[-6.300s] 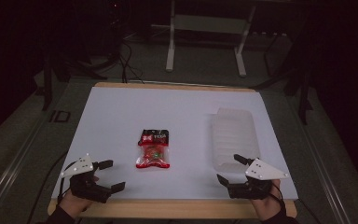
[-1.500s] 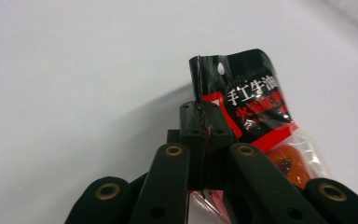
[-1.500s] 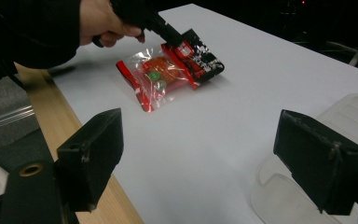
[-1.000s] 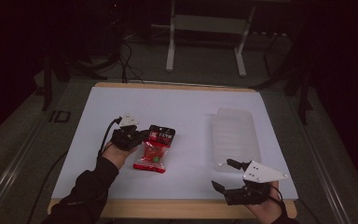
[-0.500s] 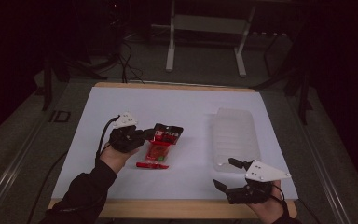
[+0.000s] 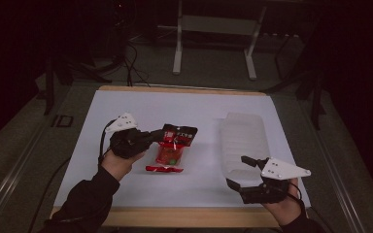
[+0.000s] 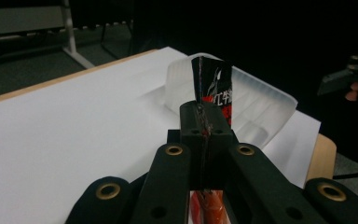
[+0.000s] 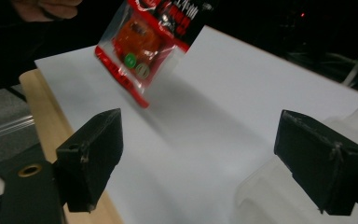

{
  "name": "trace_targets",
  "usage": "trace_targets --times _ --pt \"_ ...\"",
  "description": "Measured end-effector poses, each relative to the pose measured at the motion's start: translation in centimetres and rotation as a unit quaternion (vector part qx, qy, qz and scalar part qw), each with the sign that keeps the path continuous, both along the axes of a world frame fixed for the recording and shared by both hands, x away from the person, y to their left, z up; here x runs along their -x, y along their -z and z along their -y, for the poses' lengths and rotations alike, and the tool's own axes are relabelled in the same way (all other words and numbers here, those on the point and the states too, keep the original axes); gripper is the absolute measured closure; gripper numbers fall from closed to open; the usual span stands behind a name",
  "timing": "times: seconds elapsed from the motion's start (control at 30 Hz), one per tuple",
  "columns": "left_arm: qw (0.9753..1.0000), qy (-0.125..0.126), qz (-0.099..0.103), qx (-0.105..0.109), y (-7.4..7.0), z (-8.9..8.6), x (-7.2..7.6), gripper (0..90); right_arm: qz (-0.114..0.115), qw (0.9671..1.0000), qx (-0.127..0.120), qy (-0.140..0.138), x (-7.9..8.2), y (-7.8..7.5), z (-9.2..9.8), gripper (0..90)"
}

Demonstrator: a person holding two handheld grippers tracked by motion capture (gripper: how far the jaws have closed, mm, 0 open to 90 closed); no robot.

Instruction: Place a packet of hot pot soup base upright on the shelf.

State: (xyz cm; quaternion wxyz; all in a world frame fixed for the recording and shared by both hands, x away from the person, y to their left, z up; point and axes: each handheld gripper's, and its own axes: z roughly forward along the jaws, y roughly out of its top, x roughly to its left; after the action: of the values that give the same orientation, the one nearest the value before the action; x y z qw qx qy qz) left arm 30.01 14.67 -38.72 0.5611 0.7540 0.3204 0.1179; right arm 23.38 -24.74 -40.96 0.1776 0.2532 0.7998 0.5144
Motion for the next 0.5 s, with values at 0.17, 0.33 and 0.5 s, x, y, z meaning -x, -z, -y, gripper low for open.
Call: trace_targets --times 0.17,0.33,0.5 --pt "0.9997 0.012 0.005 0.019 -0.4 -0.1 0.4 89.3 0.017 0.9998 0.010 -0.001 -1.0 -1.3 -0.4 15.4" --pt "0.9991 0.021 0.010 0.037 -0.7 -0.1 0.8 89.3 0.025 0.9996 0.010 -0.010 -2.2 -2.3 -1.1 15.5" --pt "0.9981 0.032 0.011 0.052 -0.5 0.1 1.3 89.3 0.026 0.9993 0.014 -0.022 -3.5 -3.4 -2.1 15.5"
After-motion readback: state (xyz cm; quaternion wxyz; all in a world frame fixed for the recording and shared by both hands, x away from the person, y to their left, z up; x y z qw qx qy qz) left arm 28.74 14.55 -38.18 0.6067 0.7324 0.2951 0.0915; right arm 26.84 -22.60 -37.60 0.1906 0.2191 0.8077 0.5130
